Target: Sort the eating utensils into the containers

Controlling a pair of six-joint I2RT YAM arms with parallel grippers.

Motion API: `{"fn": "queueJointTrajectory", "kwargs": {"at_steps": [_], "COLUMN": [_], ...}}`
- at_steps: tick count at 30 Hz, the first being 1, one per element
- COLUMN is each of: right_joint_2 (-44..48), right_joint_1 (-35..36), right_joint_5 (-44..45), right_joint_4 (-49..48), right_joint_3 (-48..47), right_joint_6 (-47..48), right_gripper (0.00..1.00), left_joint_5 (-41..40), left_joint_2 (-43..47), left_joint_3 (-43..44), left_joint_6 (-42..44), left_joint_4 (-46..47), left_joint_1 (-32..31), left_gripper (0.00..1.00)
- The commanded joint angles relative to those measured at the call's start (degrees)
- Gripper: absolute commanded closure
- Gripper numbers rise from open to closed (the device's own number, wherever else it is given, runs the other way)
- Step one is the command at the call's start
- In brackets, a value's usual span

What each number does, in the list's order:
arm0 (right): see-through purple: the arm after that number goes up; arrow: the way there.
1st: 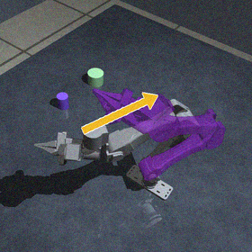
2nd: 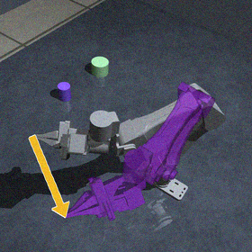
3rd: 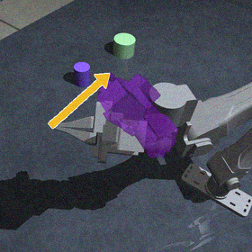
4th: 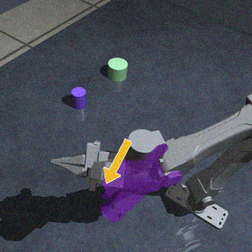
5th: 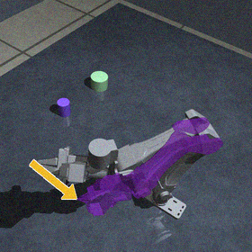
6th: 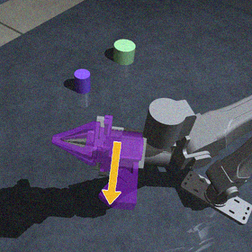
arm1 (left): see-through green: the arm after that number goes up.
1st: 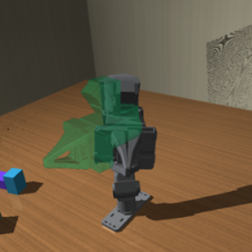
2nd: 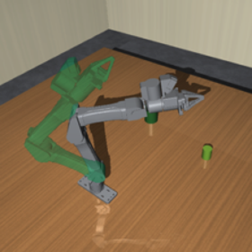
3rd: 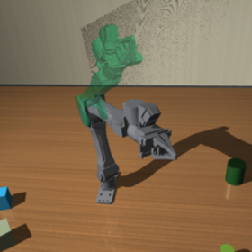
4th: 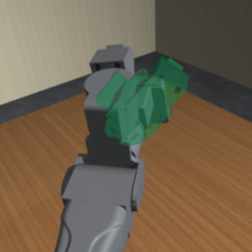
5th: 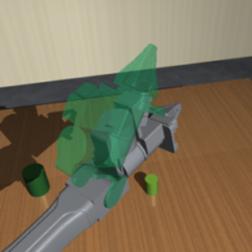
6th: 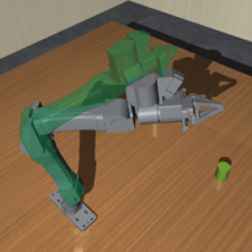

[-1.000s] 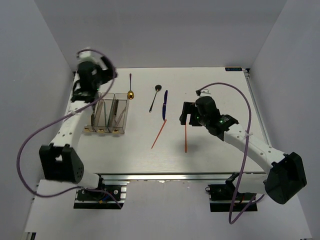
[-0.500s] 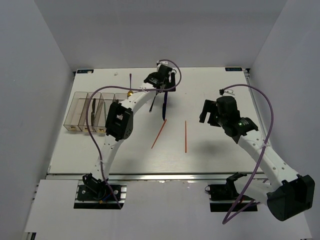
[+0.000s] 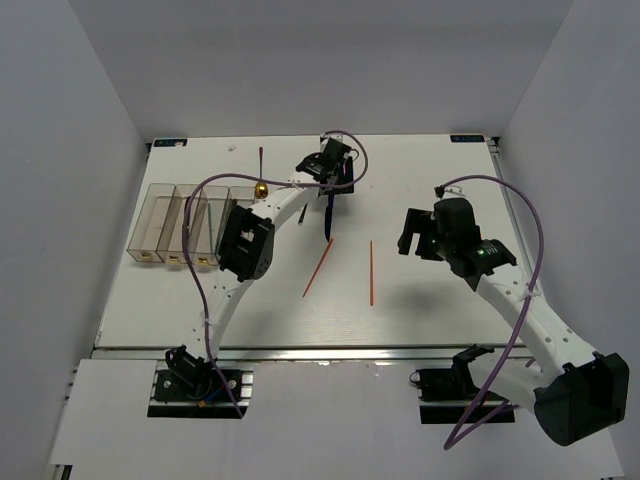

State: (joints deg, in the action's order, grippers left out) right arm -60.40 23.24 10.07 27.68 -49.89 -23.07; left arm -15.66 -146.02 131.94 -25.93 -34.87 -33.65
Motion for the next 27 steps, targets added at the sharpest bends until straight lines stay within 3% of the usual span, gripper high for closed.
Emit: {"fn": "queueJointTrajectory", "kwargs": {"at_steps": [1, 6, 9, 10, 14, 19, 24, 27], "right_joint_2": [1.8, 2.3, 2.4, 2.4, 2.9, 3.4, 4.1, 4.3], "right_joint_1": [-0.3, -0.2, -0.3, -0.2, -0.3, -0.2, -0.2, -0.2], "right_joint_5": [-1.4, -2.9, -3.2, -3.2, -3.1, -4.1, -4.9, -5.1], "right_joint_4": [-1.3, -1.8, -2.0, -2.1, -2.1, -2.5, -3.4, -3.4], "right_joint_3": [0.7, 1.1, 1.2, 1.2, 1.5, 1.8, 3.0, 3.4], "right_joint_6": [1.4, 1.5, 1.6, 1.6, 1.7, 1.6, 1.4, 1.4], "right_gripper": [0.11, 0.11, 0.11, 0.11, 0.11, 0.11, 0.11, 0.11], "left_joint_5": [0.6, -4.4, -6.0, -5.7, -1.8, 0.4, 3.4, 5.9], "left_joint_2": [-1.7, -2.8, -3.7, -3.9, -2.4, -2.9, -4.9, -6.2], "left_joint_3": [3.8, 2.6, 3.0, 2.7, -1.2, -0.3, -0.6, -0.7], "left_joint_6": [-0.3, 1.1, 1.9, 1.6, 0.5, 1.1, 1.6, 1.4], "left_joint_4": [-1.6, -3.6, -5.7, -7.0, -7.7, -12.2, -14.3, -14.0], "left_joint_1": [-0.5, -1.9, -2.8, -2.9, -2.9, -2.7, -2.4, -2.2], "left_gripper": [0.18, 0.24, 0.35, 0.44, 0.55, 0.55, 0.74, 0.91]}}
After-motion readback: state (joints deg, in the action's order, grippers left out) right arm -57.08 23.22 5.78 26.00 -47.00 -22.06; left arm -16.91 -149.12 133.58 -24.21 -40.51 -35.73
